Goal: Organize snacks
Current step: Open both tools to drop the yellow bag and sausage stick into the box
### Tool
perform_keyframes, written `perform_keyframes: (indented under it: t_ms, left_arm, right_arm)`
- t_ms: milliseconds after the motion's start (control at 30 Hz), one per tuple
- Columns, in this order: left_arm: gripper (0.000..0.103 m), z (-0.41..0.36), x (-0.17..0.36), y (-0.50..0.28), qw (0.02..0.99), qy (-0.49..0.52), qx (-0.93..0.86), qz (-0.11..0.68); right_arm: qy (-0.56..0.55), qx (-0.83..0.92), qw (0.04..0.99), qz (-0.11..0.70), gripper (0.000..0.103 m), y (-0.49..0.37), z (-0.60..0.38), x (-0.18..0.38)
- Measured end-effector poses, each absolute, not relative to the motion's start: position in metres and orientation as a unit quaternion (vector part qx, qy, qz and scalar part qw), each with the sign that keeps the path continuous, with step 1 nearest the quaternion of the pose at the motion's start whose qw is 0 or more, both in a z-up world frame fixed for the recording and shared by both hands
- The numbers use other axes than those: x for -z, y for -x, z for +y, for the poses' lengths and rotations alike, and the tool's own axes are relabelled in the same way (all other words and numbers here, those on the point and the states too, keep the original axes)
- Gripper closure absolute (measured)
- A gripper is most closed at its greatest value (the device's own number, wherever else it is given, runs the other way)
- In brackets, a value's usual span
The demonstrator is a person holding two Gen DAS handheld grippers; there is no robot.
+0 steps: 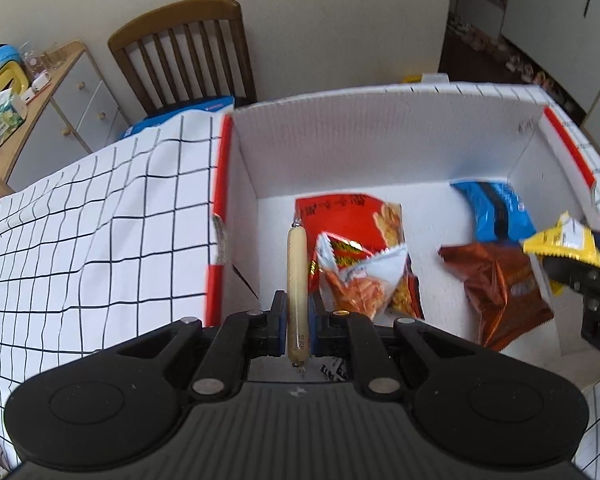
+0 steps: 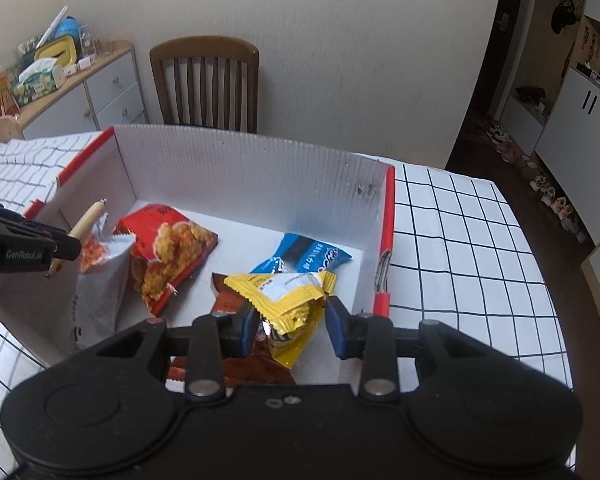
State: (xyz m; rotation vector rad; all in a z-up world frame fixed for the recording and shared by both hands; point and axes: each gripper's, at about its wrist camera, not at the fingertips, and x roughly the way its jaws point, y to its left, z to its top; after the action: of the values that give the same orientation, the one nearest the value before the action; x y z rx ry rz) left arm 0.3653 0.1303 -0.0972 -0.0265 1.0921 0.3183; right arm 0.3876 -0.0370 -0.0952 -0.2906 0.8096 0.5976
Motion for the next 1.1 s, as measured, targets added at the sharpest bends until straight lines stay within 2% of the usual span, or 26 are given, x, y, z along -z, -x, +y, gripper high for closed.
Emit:
perform_keyframes:
  t_ms: [433, 500, 667, 1000, 1100]
  left_arm:
    - [0.093, 0.125, 0.106, -0.368, 0.835, -0.001, -0.151, 0.530]
    - [0.093, 0.125, 0.105, -0.368, 0.835, -0.002, -0.151, 0.529]
    - [0.093, 0.126, 0.104, -0.366, 0.837, 0.004, -0.150, 0.527]
    - [0.093, 0.126, 0.101, -0.358, 0.836, 0.018, -0.151, 0.528]
    - [0.092, 0.127, 0.100, -0.354, 0.835, 0.023, -0.152, 0.529]
  right_arm:
    - [0.153, -0.285, 0.864, 0.387, 0.066, -0.386, -0.034, 0.102]
    - [0.155, -0.286, 0.863, 0.387, 0.064, -0.386, -0.033, 0.102]
    - [0.149, -0.292, 0.865, 0.379, 0.045, -0.382, -0.035, 0.098]
    - [0.132, -0.302, 0.867, 0.373, 0.038, -0.370, -0.044, 0.088]
    - [0.124, -0.304, 0.868, 0.374, 0.033, -0.366, -0.049, 0.085]
